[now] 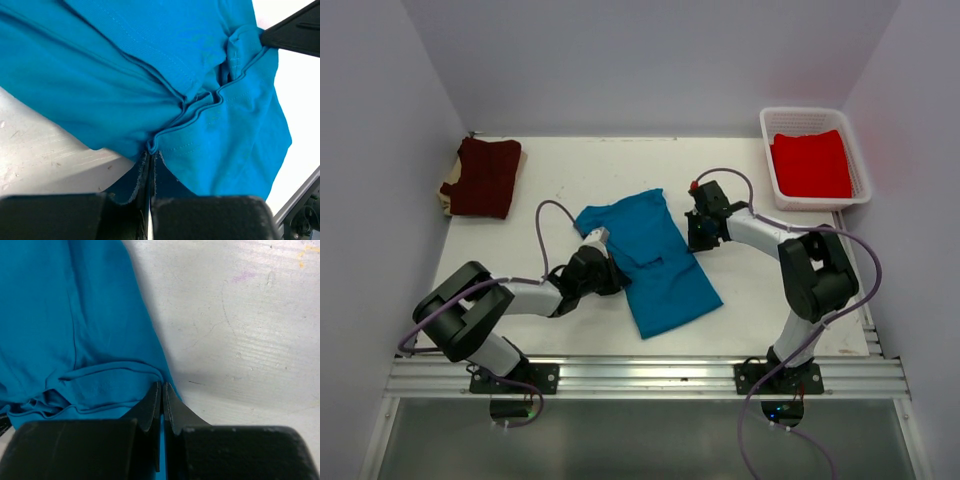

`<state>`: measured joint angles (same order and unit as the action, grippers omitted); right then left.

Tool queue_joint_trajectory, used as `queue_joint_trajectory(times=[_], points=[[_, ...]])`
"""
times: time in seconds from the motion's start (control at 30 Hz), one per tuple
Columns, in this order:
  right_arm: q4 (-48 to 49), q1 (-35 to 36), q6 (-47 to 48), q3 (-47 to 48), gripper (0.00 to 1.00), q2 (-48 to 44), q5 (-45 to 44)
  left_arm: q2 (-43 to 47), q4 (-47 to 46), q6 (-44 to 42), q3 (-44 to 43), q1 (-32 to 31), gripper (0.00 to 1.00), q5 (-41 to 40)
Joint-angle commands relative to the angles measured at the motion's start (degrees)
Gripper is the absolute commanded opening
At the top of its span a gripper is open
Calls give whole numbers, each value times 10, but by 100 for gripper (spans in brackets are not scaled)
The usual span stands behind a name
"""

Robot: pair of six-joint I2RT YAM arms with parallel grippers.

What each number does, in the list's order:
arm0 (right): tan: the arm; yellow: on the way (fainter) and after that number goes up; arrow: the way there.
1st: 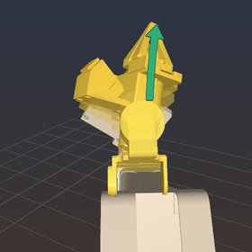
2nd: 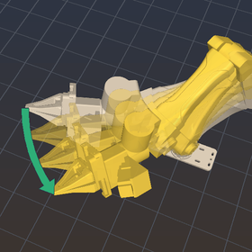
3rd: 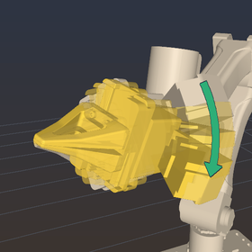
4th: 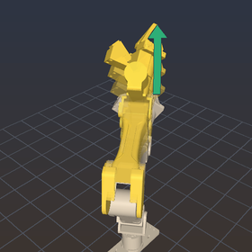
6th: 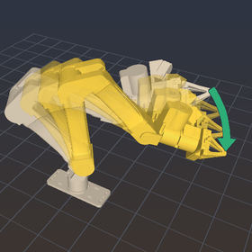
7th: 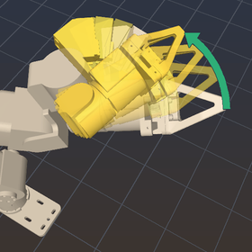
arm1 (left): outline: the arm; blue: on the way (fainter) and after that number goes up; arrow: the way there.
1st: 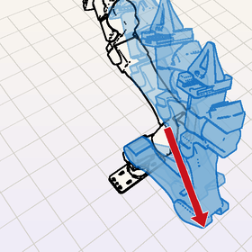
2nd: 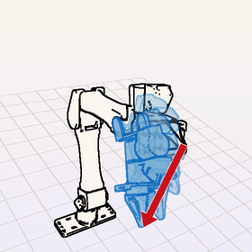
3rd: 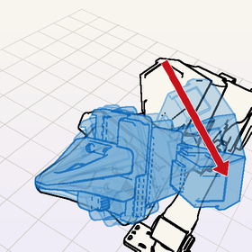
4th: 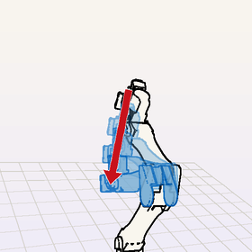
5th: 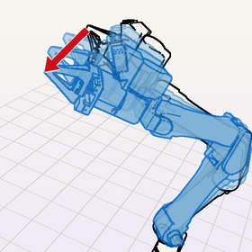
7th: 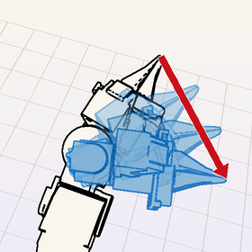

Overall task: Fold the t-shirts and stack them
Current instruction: Fold the folded rectangular tshirt in 1/3 of the way

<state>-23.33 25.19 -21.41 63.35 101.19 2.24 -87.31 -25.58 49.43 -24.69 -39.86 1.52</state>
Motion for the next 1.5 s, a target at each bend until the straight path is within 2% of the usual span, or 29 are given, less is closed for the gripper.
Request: queue_joint_trajectory(times=[0.0,0.27,0.53,0.8,0.87,0.9,1.0,1.03,1.07,1.13,1.17,1.27,1.43,1.47], points=[[11,-3,3,20,0,9,-5,-25,31,-20,3,3,0,-19],[19,-3,-3,20,0,26,-9,-29,102,-22,-2,4,0,-53],[29,-4,-15,13,0,38,-17,-1,157,6,32,5,0,-68],[26,-3,-21,9,0,39,-15,-25,139,26,72,4,0,-45],[25,-3,-21,10,17,32,-8,-25,135,27,74,4,0,-35],[28,-3,-20,9,46,28,-6,-14,131,27,79,4,0,-33],[35,-3,-17,7,77,4,0,49,113,27,93,3,2,-31],[37,-3,-16,8,79,-10,1,72,121,24,95,1,11,-35],[37,-3,-13,8,80,-16,7,116,133,23,92,0,32,-49],[37,-3,-10,12,82,-29,9,158,174,16,74,-2,50,-62],[36,-3,-7,12,82,-41,10,196,185,11,67,-3,68,-70],[32,-3,-3,20,82,-55,8,238,222,-6,36,-4,90,-84],[31,-3,-3,46,80,-43,20,249,228,-33,7,-4,99,-125],[35,-3,-3,49,72,-40,27,235,226,-36,-1,-4,99,-136]])
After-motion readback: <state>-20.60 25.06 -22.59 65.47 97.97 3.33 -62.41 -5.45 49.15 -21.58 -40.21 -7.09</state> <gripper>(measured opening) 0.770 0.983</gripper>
